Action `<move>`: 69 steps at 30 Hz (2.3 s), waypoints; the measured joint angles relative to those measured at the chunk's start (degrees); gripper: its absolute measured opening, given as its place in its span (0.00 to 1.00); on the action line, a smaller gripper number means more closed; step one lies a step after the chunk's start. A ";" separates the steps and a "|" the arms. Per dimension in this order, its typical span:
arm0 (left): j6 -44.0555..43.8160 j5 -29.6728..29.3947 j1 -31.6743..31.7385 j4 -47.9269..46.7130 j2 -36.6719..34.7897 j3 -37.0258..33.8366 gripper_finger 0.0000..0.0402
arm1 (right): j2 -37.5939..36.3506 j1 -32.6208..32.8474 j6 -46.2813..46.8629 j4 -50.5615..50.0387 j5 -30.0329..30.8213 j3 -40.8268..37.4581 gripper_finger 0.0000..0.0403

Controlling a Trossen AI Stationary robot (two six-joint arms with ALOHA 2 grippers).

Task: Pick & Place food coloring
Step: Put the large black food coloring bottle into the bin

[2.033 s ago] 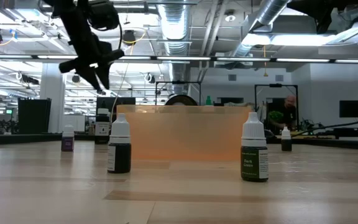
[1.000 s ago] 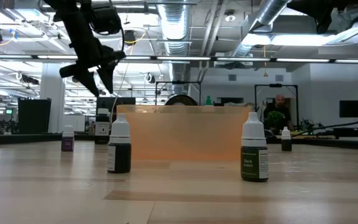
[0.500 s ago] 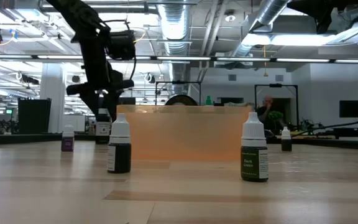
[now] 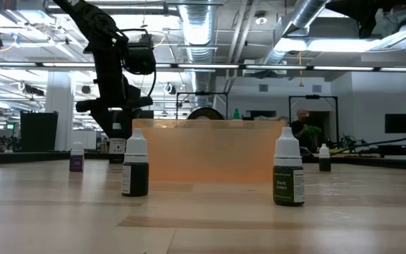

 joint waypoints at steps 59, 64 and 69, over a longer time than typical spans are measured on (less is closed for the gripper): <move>-0.92 0.18 -29.21 -0.40 -12.31 19.89 0.37 | 0.00 -0.02 -0.03 -0.90 0.03 0.00 0.40; -1.00 0.00 -29.33 1.51 -12.29 19.89 0.37 | 0.00 -0.02 -0.04 -0.90 0.04 0.00 0.39; -0.14 -0.31 -29.38 6.38 -8.99 19.91 0.37 | 0.00 -0.01 -0.02 -0.90 0.04 0.00 0.39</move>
